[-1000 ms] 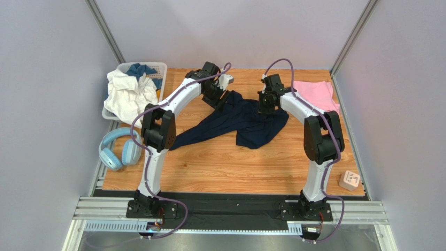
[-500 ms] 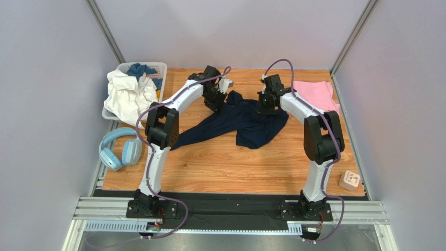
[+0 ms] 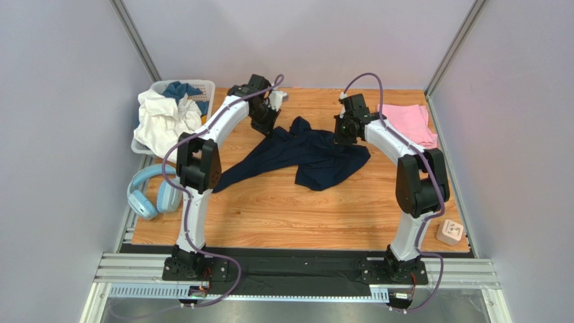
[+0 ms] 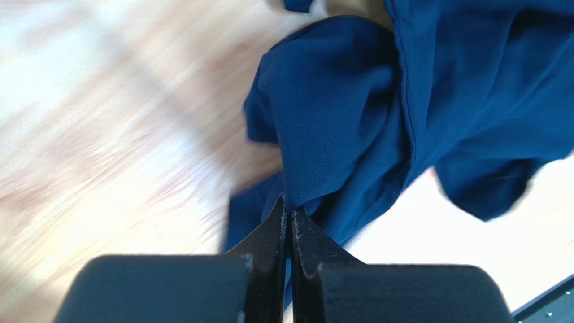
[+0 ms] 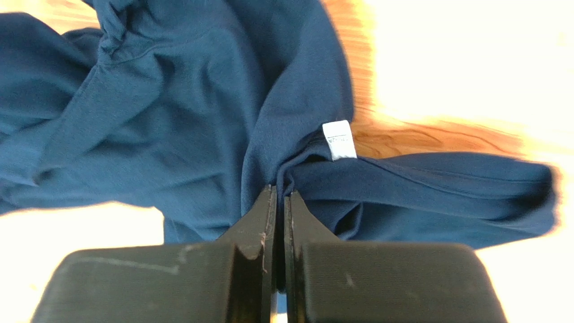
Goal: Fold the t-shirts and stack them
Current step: Flatten out the tshirt
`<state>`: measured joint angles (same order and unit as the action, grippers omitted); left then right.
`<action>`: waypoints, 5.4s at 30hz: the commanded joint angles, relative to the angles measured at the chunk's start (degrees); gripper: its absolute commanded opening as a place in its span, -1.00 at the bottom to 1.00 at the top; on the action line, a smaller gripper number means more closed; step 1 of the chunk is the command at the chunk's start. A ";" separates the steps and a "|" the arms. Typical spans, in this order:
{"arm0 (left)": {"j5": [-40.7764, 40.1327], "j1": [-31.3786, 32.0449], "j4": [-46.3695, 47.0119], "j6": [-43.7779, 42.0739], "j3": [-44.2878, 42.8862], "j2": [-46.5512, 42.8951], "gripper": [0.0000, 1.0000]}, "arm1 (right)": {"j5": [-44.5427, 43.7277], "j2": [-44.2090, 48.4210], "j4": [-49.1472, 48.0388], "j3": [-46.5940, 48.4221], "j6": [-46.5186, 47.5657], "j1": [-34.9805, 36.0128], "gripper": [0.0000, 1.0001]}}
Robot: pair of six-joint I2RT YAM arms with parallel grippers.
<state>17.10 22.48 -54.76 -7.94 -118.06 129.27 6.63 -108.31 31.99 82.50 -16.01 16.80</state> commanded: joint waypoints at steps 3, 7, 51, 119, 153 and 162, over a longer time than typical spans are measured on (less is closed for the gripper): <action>-2.86 -3.93 -3.94 -3.12 -7.79 -16.23 -1.00 | -2.86 15.64 -0.09 3.19 1.95 0.08 -1.00; -1.99 -3.93 -9.21 -4.88 -10.26 -25.53 -1.00 | -2.24 24.87 0.97 4.16 1.51 -0.01 -1.00; -3.83 -3.76 -11.87 -15.69 12.98 -38.02 -1.00 | 2.42 44.21 9.58 -5.53 -4.46 -1.86 -1.00; 1.35 -3.85 -12.21 -14.03 16.99 -37.43 -1.00 | 1.89 36.78 -7.90 -51.21 -26.88 15.72 -0.14; -9.80 0.46 -8.96 -23.15 48.50 -43.30 0.26 | 2.59 32.64 3.78 -21.77 -13.70 -3.26 -1.00; -13.41 -0.85 -6.06 -24.14 59.78 -49.82 0.25 | 4.09 32.20 2.47 -21.42 -13.61 -3.35 -1.00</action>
<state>4.97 22.61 -63.46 -30.39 -59.81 82.78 9.41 -75.99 36.97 58.67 -30.33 13.67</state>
